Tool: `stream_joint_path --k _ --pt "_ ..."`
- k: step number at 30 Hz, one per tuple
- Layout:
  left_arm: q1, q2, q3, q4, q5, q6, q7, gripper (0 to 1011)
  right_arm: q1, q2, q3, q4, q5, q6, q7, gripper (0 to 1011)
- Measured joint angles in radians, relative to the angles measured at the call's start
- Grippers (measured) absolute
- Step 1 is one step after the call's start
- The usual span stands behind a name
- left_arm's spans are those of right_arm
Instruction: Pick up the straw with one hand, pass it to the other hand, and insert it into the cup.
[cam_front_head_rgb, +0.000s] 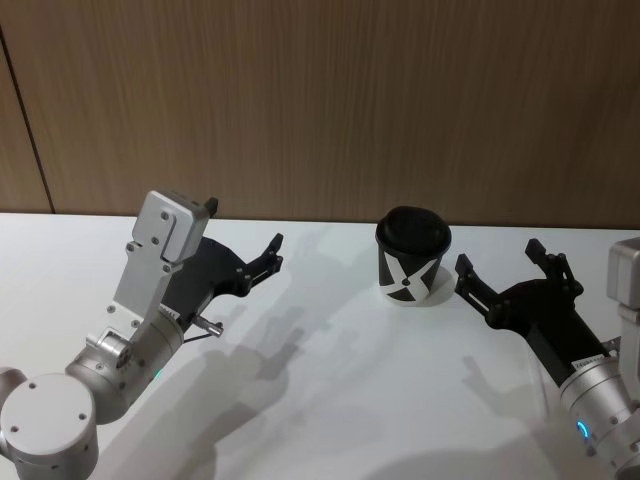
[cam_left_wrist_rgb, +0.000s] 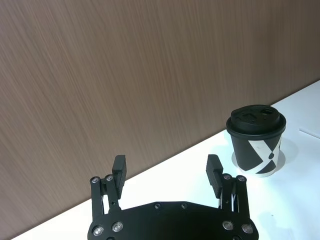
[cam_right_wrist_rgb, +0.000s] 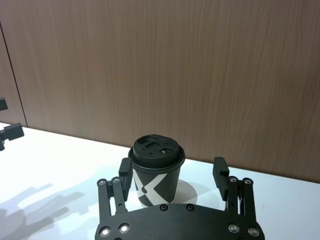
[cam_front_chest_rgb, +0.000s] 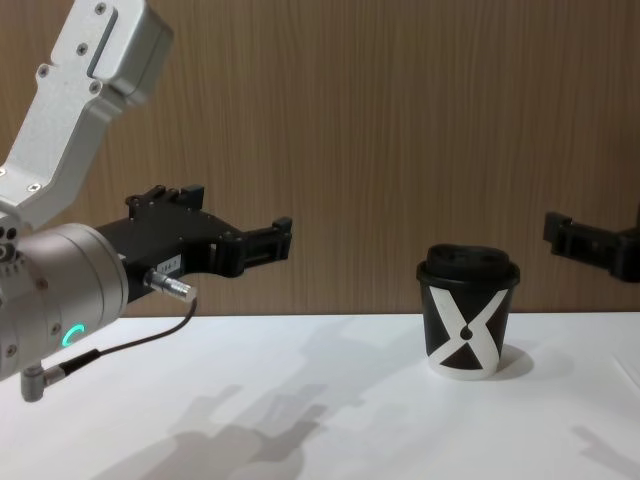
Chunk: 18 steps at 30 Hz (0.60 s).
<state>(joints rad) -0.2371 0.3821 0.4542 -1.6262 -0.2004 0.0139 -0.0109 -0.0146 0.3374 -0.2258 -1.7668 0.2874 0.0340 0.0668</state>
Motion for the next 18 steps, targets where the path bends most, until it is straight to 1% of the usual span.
stream_joint_path --k 18 --pt "0.000 0.000 0.000 0.000 0.000 0.000 0.000 1003 0.000 0.000 0.000 0.000 0.000 0.000 0.000 1001"
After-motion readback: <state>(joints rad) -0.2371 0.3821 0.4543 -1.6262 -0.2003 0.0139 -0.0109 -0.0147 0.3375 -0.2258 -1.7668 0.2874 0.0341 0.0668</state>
